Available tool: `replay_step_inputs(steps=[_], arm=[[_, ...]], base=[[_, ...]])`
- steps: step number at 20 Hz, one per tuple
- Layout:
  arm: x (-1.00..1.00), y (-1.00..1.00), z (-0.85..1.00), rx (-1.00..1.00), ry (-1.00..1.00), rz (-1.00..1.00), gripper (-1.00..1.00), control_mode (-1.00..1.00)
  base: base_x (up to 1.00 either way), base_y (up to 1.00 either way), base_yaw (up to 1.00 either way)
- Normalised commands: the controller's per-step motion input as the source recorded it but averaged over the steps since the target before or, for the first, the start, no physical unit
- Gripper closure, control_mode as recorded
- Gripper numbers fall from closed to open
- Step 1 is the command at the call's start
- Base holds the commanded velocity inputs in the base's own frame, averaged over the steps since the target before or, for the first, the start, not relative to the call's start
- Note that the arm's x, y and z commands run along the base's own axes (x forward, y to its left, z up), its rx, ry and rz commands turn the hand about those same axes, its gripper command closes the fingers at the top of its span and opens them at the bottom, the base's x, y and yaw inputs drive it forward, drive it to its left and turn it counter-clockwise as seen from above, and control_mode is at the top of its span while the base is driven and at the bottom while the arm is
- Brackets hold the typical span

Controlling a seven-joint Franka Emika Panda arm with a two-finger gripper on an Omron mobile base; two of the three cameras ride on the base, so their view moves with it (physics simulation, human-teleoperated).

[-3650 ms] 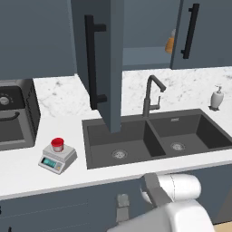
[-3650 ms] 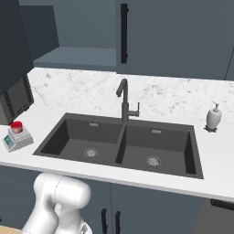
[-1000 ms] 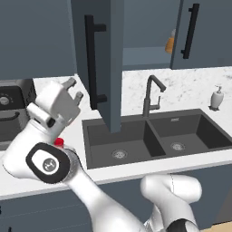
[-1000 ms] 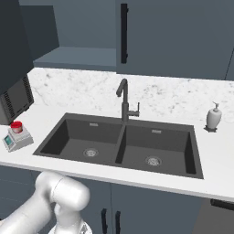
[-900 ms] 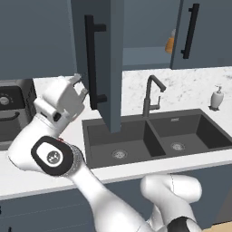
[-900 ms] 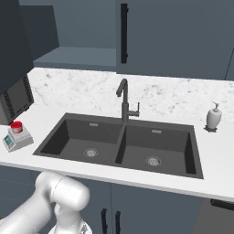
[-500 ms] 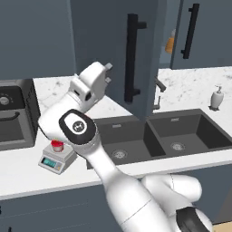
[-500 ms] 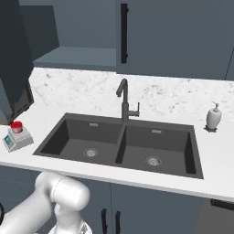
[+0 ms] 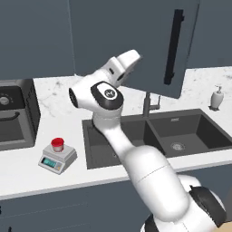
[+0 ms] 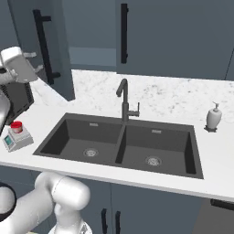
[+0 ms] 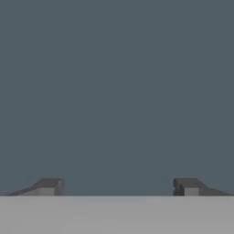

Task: Pick the jam and place it on the digital scale for weighing, and close the cabinet.

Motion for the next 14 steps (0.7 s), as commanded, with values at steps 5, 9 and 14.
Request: replay_step_inputs(steps=[5, 9, 14], arm=[[0.79, -0.93, -0.1, 0.3, -0.06, 0.43, -1.0, -1.0], [0.75, -0.89, -0.01, 0.31, -0.22, 0.53, -1.0, -1.0], [0.93, -0.49, -0.02, 0.21, -0.1, 0.37, -1.0, -1.0]], base=[[0.0, 0.0, 0.0], [0.0, 0.0, 0.0], [0.0, 0.0, 0.0]])
